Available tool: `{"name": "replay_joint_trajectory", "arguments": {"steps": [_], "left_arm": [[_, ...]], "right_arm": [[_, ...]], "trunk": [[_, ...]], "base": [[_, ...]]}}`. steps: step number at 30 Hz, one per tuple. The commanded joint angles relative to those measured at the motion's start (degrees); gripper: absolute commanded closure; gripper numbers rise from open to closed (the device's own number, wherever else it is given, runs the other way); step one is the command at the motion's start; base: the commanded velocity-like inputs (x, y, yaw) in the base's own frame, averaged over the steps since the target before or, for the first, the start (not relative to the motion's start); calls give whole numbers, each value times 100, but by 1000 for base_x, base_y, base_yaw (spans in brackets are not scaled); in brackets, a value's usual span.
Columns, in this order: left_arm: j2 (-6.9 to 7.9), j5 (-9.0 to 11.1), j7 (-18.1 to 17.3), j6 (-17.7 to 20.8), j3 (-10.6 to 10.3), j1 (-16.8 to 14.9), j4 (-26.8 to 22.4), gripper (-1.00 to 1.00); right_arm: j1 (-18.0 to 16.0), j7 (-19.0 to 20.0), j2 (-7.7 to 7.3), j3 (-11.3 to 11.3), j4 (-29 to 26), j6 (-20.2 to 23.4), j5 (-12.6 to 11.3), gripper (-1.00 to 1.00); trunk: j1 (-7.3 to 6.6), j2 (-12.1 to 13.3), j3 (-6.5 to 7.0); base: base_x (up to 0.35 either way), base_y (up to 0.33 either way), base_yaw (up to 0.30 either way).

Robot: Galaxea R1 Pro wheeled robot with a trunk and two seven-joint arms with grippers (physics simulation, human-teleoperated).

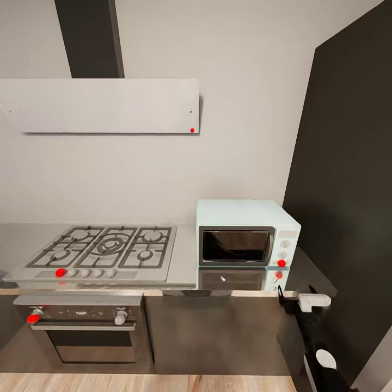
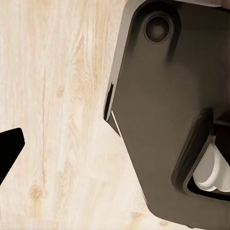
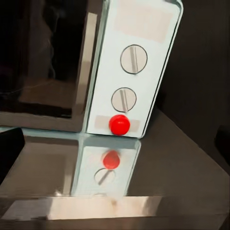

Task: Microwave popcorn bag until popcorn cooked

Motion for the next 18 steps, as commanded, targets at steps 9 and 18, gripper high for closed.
{"name": "replay_joint_trajectory", "arguments": {"steps": [9, 18], "left_arm": [[-1, 1, -2, 34, 31, 1, -12, -100], [-1, 1, -2, 34, 31, 1, -10, -100]], "right_arm": [[-400, 20, 8, 243, -881, 2254, 22, -100], [-652, 24, 8, 245, -803, 2561, 22, -100]], "trunk": [[2, -4, -2], [2, -4, -2]], "base": [[0, 0, 0], [0, 0, 0]]}}
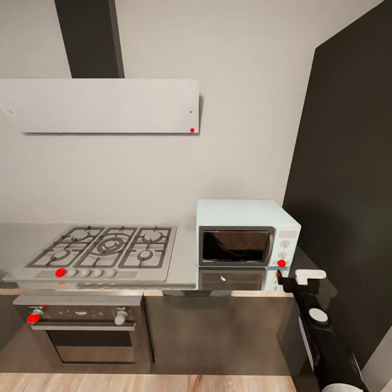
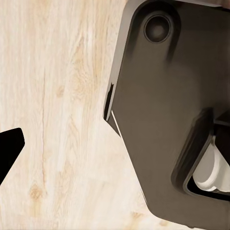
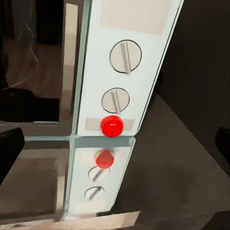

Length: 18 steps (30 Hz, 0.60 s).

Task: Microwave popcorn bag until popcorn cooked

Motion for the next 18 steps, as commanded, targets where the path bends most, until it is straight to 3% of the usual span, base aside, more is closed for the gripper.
{"name": "replay_joint_trajectory", "arguments": {"steps": [1, 7, 18], "left_arm": [[0, 1, -2, 34, 31, 1, -10, -100], [-2, 1, -2, 34, 31, 1, -10, -100], [0, 1, -2, 1, 31, 1, -6, -100]], "right_arm": [[-23, 24, 7, -22, 35, 37, 58, -100], [-57, 18, 7, -27, 801, 42, 58, -100], [-56, 45, -26, 5, 1024, -18, 18, -100]], "trunk": [[2, -4, -2], [2, -4, -2], [2, -4, -2]], "base": [[0, 0, 0], [0, 0, 0], [2, 0, 0]]}}
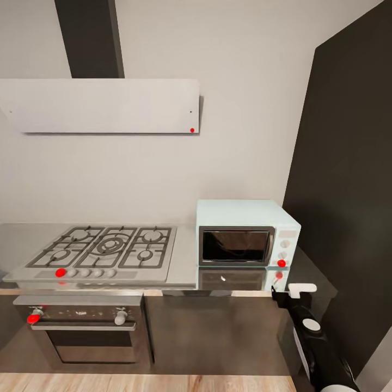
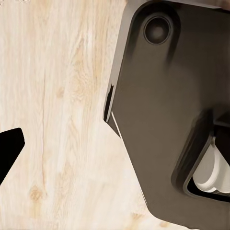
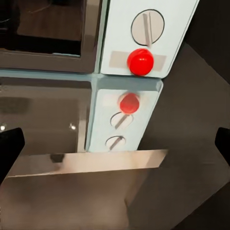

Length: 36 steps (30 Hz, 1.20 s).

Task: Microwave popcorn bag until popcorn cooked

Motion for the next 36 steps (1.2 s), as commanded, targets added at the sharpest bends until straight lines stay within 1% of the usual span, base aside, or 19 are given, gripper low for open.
{"name": "replay_joint_trajectory", "arguments": {"steps": [1, 4, 7, 11, 15, 22, 28, 32, 36], "left_arm": [[-5, 3, -2, 1, 31, 1, -10, -100], [-7, 2, -2, 25, 31, 1, -10, -100], [-8, 1, -2, 39, 31, 1, -10, -100], [-8, 1, -2, 41, 31, 1, -10, -100], [-8, 1, -2, 41, 31, 1, -10, -100], [-8, 1, -2, 43, 31, 1, -10, -100], [-17, 1, -2, 42, 29, 1, -10, -100], [-39, 3, -2, 40, 30, 1, -10, -100], [-39, 3, -2, 40, 31, 1, -10, -100]], "right_arm": [[-4, 23, -26, -27, 29, -33, 22, -100], [-4, 20, -51, -43, 70, -112, -75, -100], [-5, 21, -85, -55, -28, -14, -152, -100], [-7, 33, -92, -57, -43, 114, -279, -100], [-5, 36, -93, -57, -47, 128, -407, -100], [-7, 28, -107, -58, -44, 149, -625, -100], [-5, 28, -110, -58, -8, 148, -626, -100], [-4, 20, -110, -57, 214, 133, -627, -100], [-7, 19, -110, -57, 325, 126, -627, -100]], "trunk": [[2, -4, -2], [2, -4, -2], [2, -4, -2], [2, -4, -2], [2, -4, -2], [2, -4, -2], [2, -4, -2], [2, -4, -2], [2, -4, -2]], "base": [[0, 0, 0], [0, 0, 0], [46, 0, 0], [215, -82, 0], [226, -104, 0], [58, -27, 0], [206, -176, 0], [233, -206, 0], [138, -123, 0]]}}
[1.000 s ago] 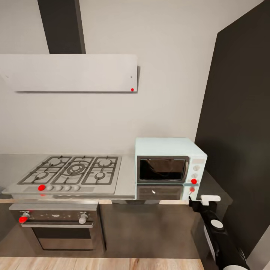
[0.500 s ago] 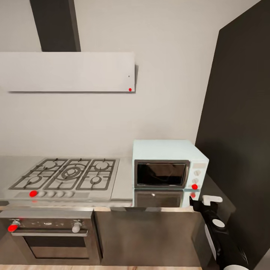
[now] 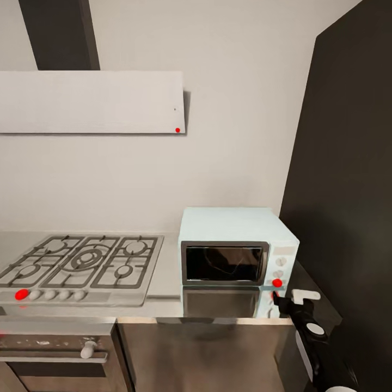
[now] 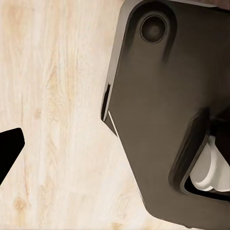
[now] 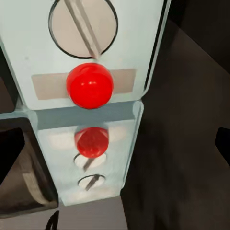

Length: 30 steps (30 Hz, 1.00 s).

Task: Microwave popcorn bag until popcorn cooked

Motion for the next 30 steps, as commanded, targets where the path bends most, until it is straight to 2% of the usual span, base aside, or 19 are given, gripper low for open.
{"name": "replay_joint_trajectory", "arguments": {"steps": [1, 10, 15, 22, 29, 30], "left_arm": [[0, 0, -2, 34, 31, 1, -11, -100], [2, 1, -2, 34, 31, 1, -11, -100], [-3, -1, -2, 34, 31, 1, -11, -100], [-3, 0, -2, 34, 31, 1, -11, -100], [1, -1, -2, 34, 31, 1, -11, -100], [1, 1, -2, 34, 31, 1, -11, -100]], "right_arm": [[-1, 27, 4, -19, 7, 11, 60, -100], [0, 35, 4, -15, 269, -63, 66, -100], [0, 35, 4, -19, 584, -532, 69, -100], [0, 35, -3, -19, 613, -598, 69, -100], [0, 35, -5, -19, 614, -600, 69, -100], [0, 35, -5, -19, 614, -600, 69, 100]], "trunk": [[3, -4, -2], [3, -4, -2], [3, -4, -2], [3, -4, -2], [3, -4, -2], [3, -4, -2]], "base": [[26, -23, 0], [3, -3, 0], [0, 0, 0], [14, 0, 0], [142, 0, 0], [24, 0, 0]]}}
